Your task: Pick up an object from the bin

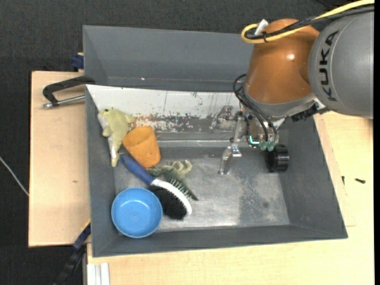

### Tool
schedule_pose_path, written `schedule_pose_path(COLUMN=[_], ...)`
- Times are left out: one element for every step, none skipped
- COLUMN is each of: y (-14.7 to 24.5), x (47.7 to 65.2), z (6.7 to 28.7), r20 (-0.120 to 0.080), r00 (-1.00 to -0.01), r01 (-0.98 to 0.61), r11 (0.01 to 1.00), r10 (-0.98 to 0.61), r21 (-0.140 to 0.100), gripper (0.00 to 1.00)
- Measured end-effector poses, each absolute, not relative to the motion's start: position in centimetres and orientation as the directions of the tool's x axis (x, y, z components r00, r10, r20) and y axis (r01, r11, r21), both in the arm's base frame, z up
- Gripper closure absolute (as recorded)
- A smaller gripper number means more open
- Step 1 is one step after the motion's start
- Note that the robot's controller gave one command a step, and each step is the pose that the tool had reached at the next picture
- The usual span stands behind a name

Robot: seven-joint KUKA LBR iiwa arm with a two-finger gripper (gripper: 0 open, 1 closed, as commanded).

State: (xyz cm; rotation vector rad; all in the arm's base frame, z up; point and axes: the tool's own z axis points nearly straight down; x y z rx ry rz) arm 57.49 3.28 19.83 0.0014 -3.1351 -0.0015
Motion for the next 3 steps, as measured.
schedule_pose_path(y=[9.7, 9.7, 9.4], x=[57.5, 57.4, 57.9], z=[7.5, 7.6, 22.4], r20=[-0.001, 0.001, -0.015], r00=[-0.954, -0.955, -0.935], r01=[-0.299, -0.296, -0.354], r11=[0.954, 0.955, 0.935], r10=[-0.299, -0.296, -0.354], r21=[-0.002, -0.001, -0.002], gripper=[0.00, 1.00, 1.00])
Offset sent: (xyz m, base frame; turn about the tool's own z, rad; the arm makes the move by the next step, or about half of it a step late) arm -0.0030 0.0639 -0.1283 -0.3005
